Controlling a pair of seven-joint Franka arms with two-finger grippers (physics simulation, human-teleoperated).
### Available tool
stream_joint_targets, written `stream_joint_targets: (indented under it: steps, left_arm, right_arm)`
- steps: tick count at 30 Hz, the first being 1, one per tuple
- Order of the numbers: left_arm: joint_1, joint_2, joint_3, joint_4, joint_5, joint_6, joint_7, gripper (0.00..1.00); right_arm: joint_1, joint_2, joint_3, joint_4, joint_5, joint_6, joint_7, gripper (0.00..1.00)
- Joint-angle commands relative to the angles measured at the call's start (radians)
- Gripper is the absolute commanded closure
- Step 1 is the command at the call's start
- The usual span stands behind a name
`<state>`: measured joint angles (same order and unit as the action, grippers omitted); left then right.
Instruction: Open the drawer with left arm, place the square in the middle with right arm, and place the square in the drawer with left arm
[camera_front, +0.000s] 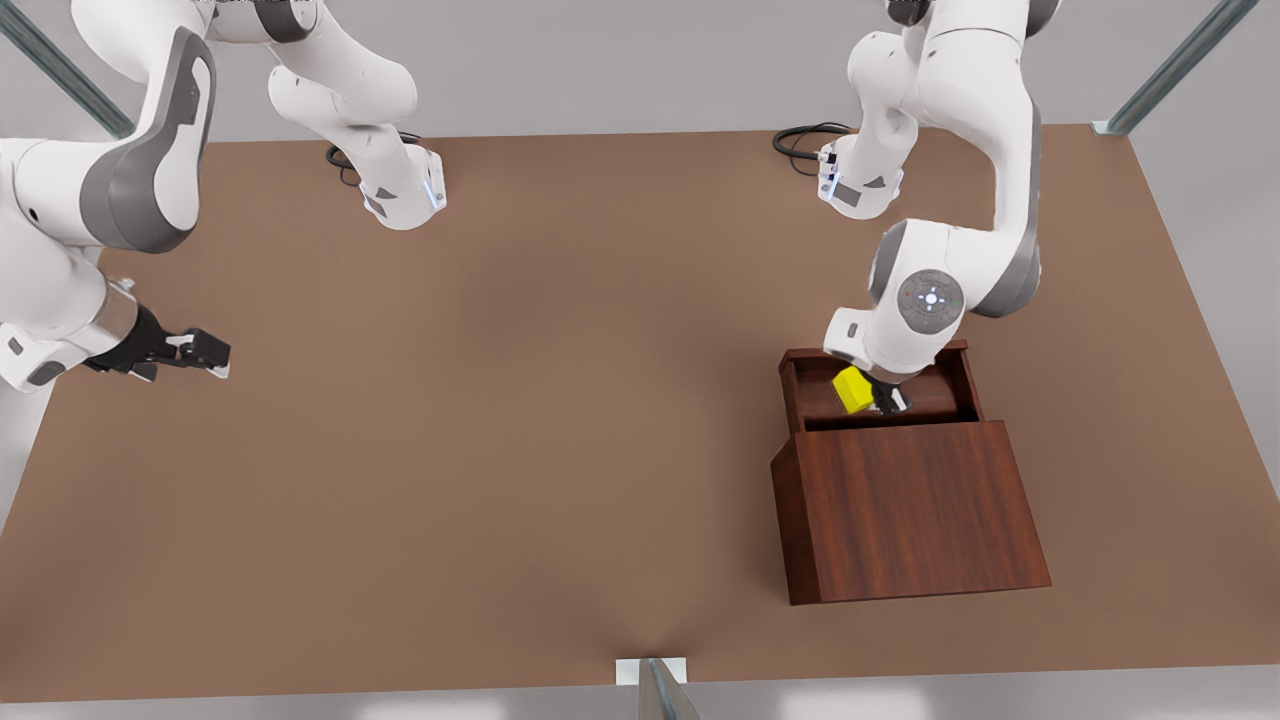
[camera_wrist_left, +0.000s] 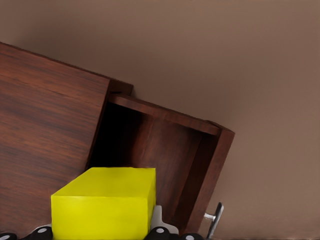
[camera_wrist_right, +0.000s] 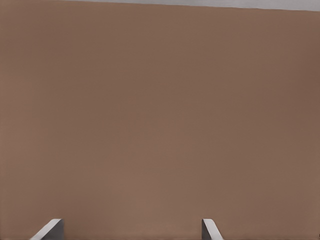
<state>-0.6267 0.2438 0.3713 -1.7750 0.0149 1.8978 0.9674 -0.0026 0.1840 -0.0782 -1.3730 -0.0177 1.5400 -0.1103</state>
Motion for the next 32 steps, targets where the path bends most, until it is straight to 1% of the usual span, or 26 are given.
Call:
stream_joint_targets:
  steps: [1,2,5,6,7,13,15,16,17,19,21,22,23,24,25,26,28,32]
  left_arm:
    - [-0.004,0.0,0.009,-0.003,-0.036,0.0,0.013,0.35]
    - [-0.004,0.002,0.034,-0.009,-0.038,0.0,0.054,0.34]
    - [-0.002,0.015,0.058,-0.012,-0.038,-0.003,0.093,0.33]
    - [-0.002,0.019,0.058,-0.012,-0.038,-0.005,0.094,0.29]
    - [-0.002,0.028,0.06,-0.012,-0.038,-0.003,0.12,0.0]
    - [-0.002,0.031,0.086,-0.035,-0.038,-0.006,0.137,0.0]
    - [-0.005,0.025,0.095,-0.026,-0.049,-0.046,0.096,0.0]
    - [-0.005,0.025,0.11,0.028,-0.072,-0.146,-0.109,0.0]
    - [-0.004,0.046,0.11,0.133,-0.076,-0.287,-0.304,0.0]
    - [-0.004,0.054,0.112,0.249,-0.099,-0.321,-0.598,0.0]
    - [-0.001,0.039,0.123,0.304,-0.096,-0.321,-0.723,0.0]
    - [0.074,0.019,0.081,0.313,-0.092,-0.315,-0.728,0.0]
    - [0.244,-0.007,-0.121,0.344,-0.023,-0.312,-0.766,0.0]
    - [0.358,-0.023,-0.265,0.355,0.031,-0.312,-0.86,0.0]
    - [0.403,-0.038,-0.324,0.355,0.063,-0.296,-0.927,0.0]
    - [0.47,-0.049,-0.405,0.353,0.076,-0.269,-0.978,0.0]
    - [0.489,-0.047,-0.433,0.351,0.106,-0.249,-1.001,0.0]
    - [0.49,-0.046,-0.434,0.344,0.109,-0.235,-1.001,0.0]
  right_arm:
    - [0.001,0.003,0.0,0.0,-0.001,0.005,0.0,0.0]
    - [0.001,0.003,0.0,-0.001,-0.007,0.02,-0.003,0.0]
    - [-0.001,0.003,0.002,-0.001,0.01,0.025,0.001,0.0]
    - [-0.001,0.003,0.002,0.0,0.009,0.025,0.001,0.0]
    - [0.001,0.003,0.002,-0.001,0.009,0.025,0.001,0.0]
    - [0.001,0.003,0.002,-0.001,0.009,0.025,0.001,0.0]
    - [0.001,0.003,0.002,0.0,0.009,0.025,0.001,0.0]
    - [0.001,0.003,0.002,-0.001,0.009,0.025,0.001,0.0]
    - [0.001,0.003,0.002,-0.001,0.009,0.025,0.001,0.0]
    - [0.001,0.003,0.002,-0.001,0.009,0.025,0.001,0.0]
    - [0.001,0.003,0.002,-0.001,0.009,0.025,0.001,0.0]
    - [0.001,0.003,0.002,0.0,0.009,0.025,0.001,0.0]
    - [0.001,0.003,0.002,-0.001,0.009,0.025,0.001,0.0]
    - [0.001,0.003,0.002,-0.001,0.009,0.025,0.001,0.0]
    - [0.001,0.003,0.002,-0.001,0.009,0.025,0.001,0.0]
    - [0.001,0.003,0.002,-0.001,0.009,0.025,0.001,0.0]
    - [0.001,0.003,0.002,-0.001,0.007,0.025,0.001,0.0]
    - [0.001,0.003,0.002,-0.001,0.007,0.025,0.001,0.0]
